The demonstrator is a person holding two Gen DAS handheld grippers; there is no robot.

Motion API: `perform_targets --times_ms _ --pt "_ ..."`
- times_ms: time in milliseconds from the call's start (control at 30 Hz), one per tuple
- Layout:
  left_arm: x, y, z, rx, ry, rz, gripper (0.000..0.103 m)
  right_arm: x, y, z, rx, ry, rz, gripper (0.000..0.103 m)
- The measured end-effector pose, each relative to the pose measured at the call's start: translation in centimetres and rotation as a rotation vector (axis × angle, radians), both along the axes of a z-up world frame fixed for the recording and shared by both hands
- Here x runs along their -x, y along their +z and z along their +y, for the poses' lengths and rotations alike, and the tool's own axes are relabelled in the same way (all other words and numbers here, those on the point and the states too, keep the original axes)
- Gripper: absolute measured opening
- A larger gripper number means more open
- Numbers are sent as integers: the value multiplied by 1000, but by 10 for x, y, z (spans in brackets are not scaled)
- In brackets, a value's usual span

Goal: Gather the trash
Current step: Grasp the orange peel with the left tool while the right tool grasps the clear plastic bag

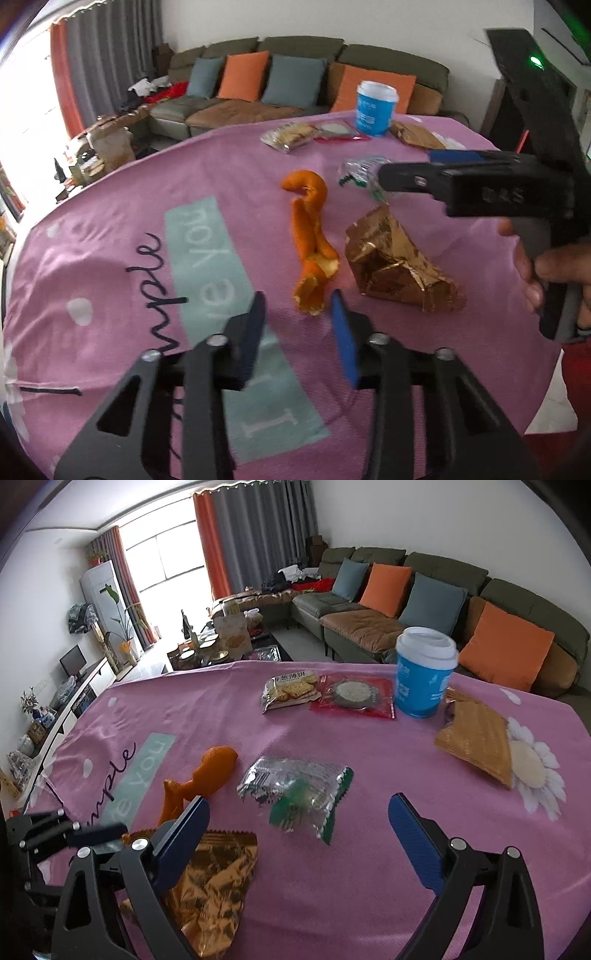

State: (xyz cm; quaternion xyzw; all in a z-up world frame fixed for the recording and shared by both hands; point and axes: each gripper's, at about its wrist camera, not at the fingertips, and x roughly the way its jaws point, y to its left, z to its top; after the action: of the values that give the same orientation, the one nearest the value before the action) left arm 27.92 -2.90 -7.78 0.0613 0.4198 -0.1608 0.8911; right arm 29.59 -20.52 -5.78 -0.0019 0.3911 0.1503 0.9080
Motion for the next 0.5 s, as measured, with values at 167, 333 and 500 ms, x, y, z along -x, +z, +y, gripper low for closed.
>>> perform_targets --times_ms 167,333,500 --pt "-8 -4 -2 31 -24 23 20 -12 -6 4 -3 2 31 89" --pt "-12 -5 -2 61 -38 35 16 -19 -15 6 -8 13 68 80" --pt "-16 -5 -3 91 -55 39 13 -22 -22 6 -11 17 89 64"
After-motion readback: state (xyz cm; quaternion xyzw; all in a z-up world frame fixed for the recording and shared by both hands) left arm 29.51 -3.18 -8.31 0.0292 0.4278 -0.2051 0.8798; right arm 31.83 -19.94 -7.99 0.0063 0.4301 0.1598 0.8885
